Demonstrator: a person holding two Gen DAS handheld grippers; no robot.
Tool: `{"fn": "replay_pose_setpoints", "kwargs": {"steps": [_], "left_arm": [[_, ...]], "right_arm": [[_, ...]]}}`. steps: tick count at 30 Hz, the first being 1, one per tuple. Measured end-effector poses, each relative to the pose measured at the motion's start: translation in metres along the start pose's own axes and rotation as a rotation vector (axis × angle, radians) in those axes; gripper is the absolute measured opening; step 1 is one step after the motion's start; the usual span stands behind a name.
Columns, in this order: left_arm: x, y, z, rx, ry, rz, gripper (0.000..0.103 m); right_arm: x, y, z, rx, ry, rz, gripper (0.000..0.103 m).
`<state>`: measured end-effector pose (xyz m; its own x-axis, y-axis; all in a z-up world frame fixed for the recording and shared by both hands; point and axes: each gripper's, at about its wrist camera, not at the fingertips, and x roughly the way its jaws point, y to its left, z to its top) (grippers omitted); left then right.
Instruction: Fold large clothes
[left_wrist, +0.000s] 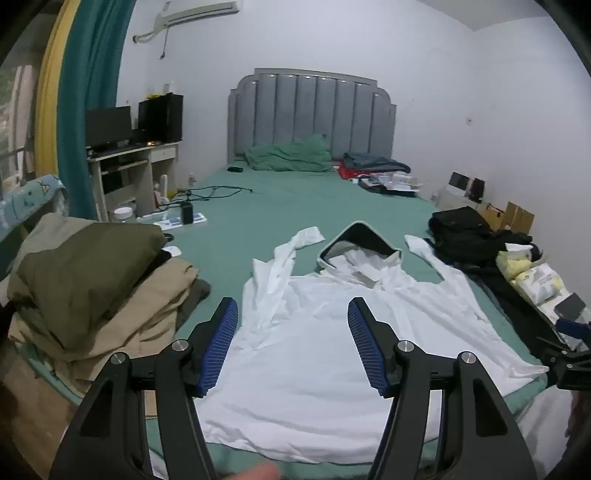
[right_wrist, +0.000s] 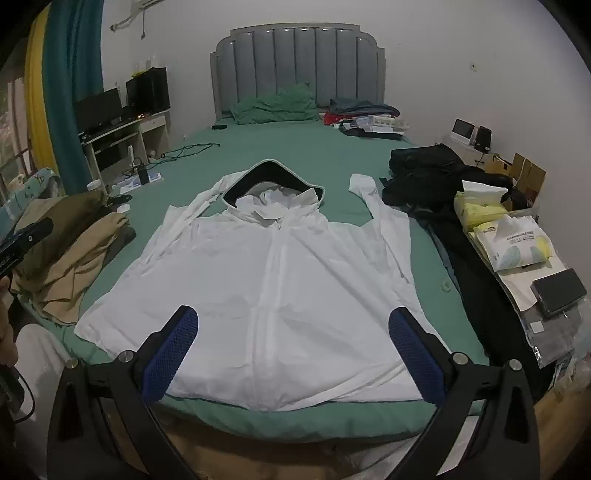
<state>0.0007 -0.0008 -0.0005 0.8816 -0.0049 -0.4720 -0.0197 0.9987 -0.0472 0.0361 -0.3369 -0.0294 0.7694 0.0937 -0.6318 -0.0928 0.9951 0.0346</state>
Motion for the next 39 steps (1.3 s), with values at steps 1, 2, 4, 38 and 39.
{"fn": "replay_pose_setpoints", "kwargs": {"steps": [1,2,4,38,39], "left_arm": [[0.001,-0.001,0.0,0.005,0.005,0.006,0.065],[0.002,-0.002,0.0,0.01,0.01,0.008,0.065],[0.003,-0.007,-0.003,0.027,-0.004,-0.006,0.065],[-0.006,-0.008,-0.007,-0.027,-0.007,-0.109,0.076],[-0.006,-0.008,-0.007,-0.027,-0.008,-0.11,0.076]], "right_arm": [[0.0,-0.001,0.0,0.002,0.001,0.001,0.102],[0.0,-0.001,-0.001,-0.002,-0.008,-0.003,0.102],[-0.001,-0.001,-0.001,-0.002,-0.009,-0.004,0.102],[-0.013,-0.002,0.008,0.015,-0.032,0.004,0.102],[-0.014,-0.002,0.008,0.016,-0.033,0.004,0.102]]}}
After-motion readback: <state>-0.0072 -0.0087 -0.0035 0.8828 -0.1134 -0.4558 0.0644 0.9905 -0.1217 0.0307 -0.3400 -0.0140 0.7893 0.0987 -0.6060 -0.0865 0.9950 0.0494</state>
